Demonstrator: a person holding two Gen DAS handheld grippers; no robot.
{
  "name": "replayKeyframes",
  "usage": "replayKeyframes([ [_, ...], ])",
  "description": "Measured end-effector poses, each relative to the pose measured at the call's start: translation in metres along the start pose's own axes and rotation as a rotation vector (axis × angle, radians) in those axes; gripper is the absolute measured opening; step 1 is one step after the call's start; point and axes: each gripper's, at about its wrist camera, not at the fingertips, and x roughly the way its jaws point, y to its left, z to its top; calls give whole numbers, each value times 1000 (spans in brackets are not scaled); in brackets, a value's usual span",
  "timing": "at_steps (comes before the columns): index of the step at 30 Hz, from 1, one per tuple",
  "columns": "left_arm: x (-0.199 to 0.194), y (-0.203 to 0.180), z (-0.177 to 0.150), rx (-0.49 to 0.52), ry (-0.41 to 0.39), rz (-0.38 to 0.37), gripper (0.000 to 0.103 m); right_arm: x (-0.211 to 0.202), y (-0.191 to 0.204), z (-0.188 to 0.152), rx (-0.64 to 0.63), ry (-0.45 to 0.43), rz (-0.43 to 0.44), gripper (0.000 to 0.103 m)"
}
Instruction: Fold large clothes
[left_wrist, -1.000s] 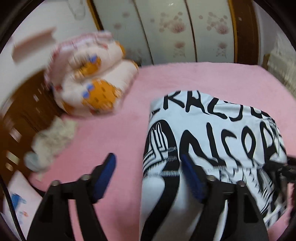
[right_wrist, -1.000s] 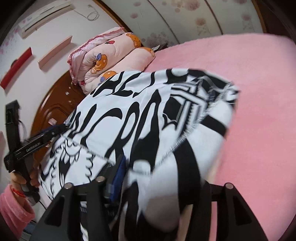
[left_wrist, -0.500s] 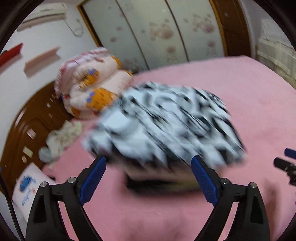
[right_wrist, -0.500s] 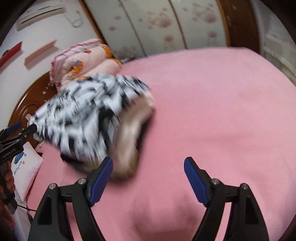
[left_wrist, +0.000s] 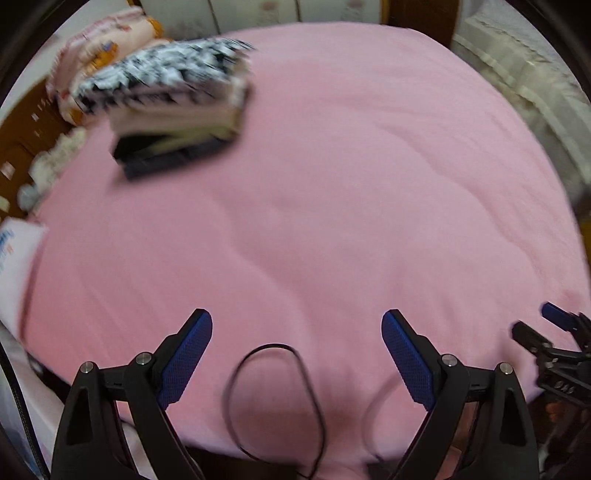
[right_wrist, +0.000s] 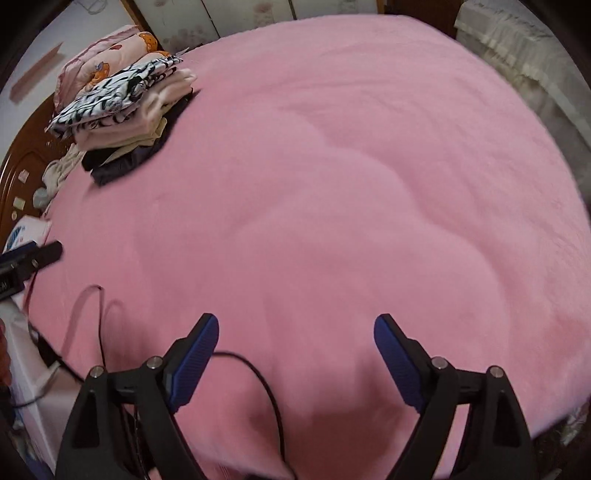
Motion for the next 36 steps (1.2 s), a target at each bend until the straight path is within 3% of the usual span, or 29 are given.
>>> replayKeyframes([
  [6,-58,-69,-59,-80,7,-106,92,-87,-33,-53,-25,-41,-36,91],
  [12,-116,-92,-71,-9,-32,-45,92,-151,-49,-73,10,-52,8,92],
  [17,-157,-89,-71,-111,-73,-97,92,-192,-45,-74,-35,-12,17,92],
  [19,-168,-88,-65,-119,-100,-94,92,-209,-40,-75,-41,-50,-19,92],
  [24,-195,-97,-58,-77,-171,-52,93,-231,-34,-69,-10,-98,-59,92],
  [28,-199,-103,-58,-80,-183,-33,95,-241,-28,-60,-37,-127,-77,92],
  [32,-207,-108,-59,-97,-195,-26,95,-244,-26,-52,-36,-114,-61,92],
  [36,-207,-114,-62,-114,-202,-32,102,-239,-28,-54,-37,-85,-87,92],
])
